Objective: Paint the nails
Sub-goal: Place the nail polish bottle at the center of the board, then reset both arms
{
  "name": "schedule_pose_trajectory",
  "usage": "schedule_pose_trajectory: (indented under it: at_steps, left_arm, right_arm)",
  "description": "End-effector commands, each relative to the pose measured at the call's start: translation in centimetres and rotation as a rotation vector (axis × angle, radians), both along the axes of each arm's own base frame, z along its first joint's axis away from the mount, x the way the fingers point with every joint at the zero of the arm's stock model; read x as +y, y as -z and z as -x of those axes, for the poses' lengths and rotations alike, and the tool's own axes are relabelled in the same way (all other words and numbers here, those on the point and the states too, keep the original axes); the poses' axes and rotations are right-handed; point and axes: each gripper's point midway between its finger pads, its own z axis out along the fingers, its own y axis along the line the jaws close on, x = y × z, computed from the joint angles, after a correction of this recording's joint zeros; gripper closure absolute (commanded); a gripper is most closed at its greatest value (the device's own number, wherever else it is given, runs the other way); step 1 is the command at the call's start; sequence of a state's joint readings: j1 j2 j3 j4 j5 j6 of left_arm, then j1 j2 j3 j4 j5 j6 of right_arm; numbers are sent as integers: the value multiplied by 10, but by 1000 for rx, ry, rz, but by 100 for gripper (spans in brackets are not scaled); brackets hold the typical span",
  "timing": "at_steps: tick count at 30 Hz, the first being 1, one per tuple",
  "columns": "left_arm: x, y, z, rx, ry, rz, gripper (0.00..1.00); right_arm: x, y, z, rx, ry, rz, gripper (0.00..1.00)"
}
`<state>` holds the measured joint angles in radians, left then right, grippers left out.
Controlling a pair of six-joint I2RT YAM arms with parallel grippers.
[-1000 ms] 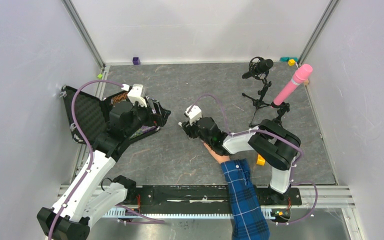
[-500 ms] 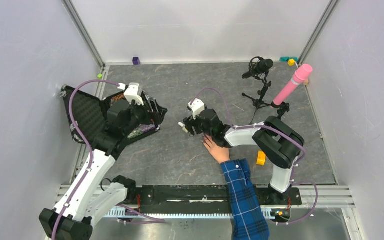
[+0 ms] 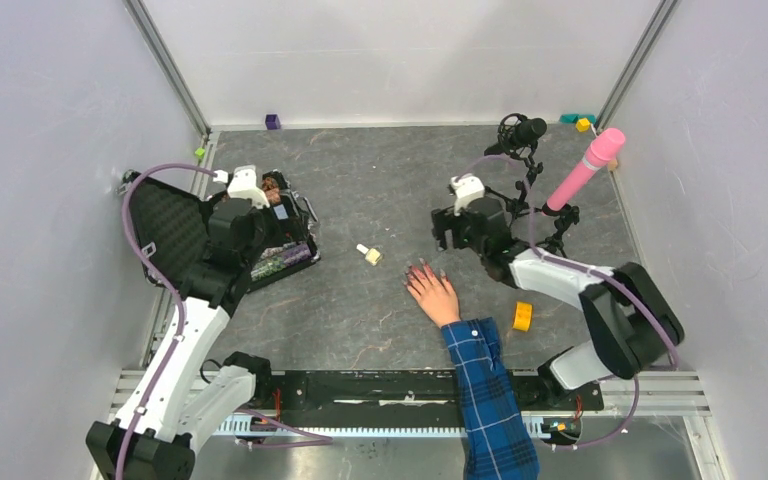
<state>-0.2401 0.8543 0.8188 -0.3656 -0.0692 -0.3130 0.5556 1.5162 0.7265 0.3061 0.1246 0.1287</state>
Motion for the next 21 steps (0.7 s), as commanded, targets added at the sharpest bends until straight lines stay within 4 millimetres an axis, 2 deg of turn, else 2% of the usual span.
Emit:
schedule_pose_trajectory:
  at_steps: [1, 6, 13, 16, 21]
  left_arm:
    - [33, -37, 2, -121, -168, -31, 0]
    - [47, -45, 10, -147, -214, -75, 0]
    - [59, -64, 23, -223, -244, -101, 0]
    - [64, -68, 28, -250, -265, -104, 0]
    - [66, -67, 32, -261, -274, -94, 0]
  right_arm:
    - [-55, -8, 9, 10, 127, -9, 6]
    - [-102, -52, 17, -131, 238, 25, 4]
    - [-134, -127, 37, -402, 307, 35, 4]
    - [-150, -142, 49, -496, 365, 28, 3]
    - [-168, -140, 62, -558, 435, 23, 2]
